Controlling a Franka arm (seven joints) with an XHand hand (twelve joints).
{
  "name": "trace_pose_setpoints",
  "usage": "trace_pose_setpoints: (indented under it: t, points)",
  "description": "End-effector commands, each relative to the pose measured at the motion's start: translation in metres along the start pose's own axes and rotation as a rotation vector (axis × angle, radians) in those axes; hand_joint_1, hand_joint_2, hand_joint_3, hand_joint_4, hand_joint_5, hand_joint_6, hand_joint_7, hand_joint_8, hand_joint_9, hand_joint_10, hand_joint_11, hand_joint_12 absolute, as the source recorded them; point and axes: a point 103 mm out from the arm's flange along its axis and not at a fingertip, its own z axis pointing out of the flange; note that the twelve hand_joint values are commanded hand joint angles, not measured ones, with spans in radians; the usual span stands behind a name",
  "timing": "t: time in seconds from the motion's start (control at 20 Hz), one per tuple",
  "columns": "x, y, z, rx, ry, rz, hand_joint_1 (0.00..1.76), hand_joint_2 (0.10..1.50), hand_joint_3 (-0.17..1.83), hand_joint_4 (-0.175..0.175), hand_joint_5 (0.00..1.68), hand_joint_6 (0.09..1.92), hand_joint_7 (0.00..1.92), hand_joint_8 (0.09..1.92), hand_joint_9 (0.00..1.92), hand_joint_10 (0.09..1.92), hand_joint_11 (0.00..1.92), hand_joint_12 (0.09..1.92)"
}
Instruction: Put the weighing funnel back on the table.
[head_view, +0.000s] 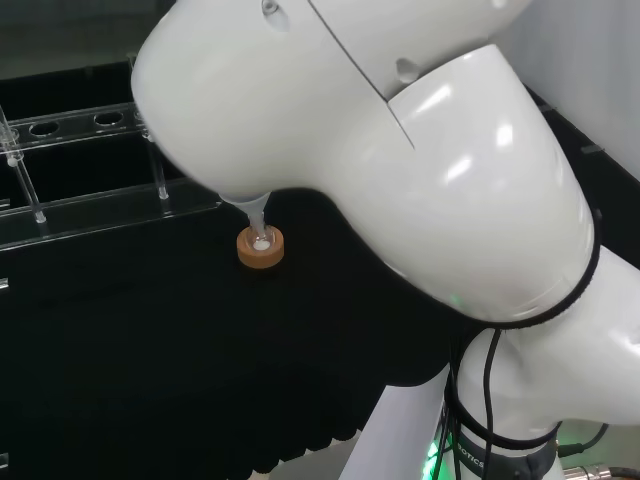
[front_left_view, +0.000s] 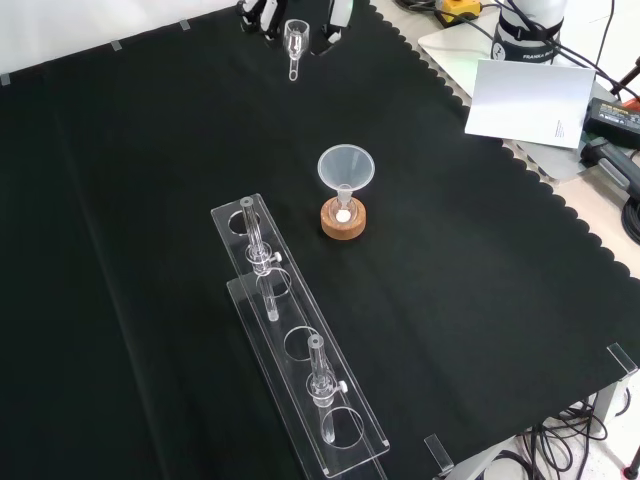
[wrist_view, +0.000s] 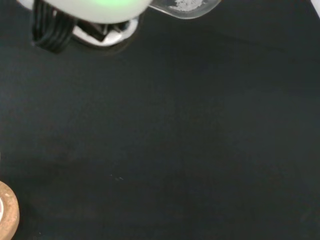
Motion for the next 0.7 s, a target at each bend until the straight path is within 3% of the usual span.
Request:
trace_pose_setpoints:
  t: [0.05, 0.7]
  points:
    - [-0.008, 0.006, 0.003, 0.004, 0.036, -0.003, 1.11, 0.69, 0.63, 0.175, 1.22, 0.75, 0.54, 0.67, 0.9, 0.34, 0.78, 1.06]
    - [-0.017, 0.038, 0.025, 0.029, 0.1, -0.024, 1.11, 0.69, 0.63, 0.175, 1.22, 0.75, 0.54, 0.67, 0.9, 0.34, 0.78, 1.05]
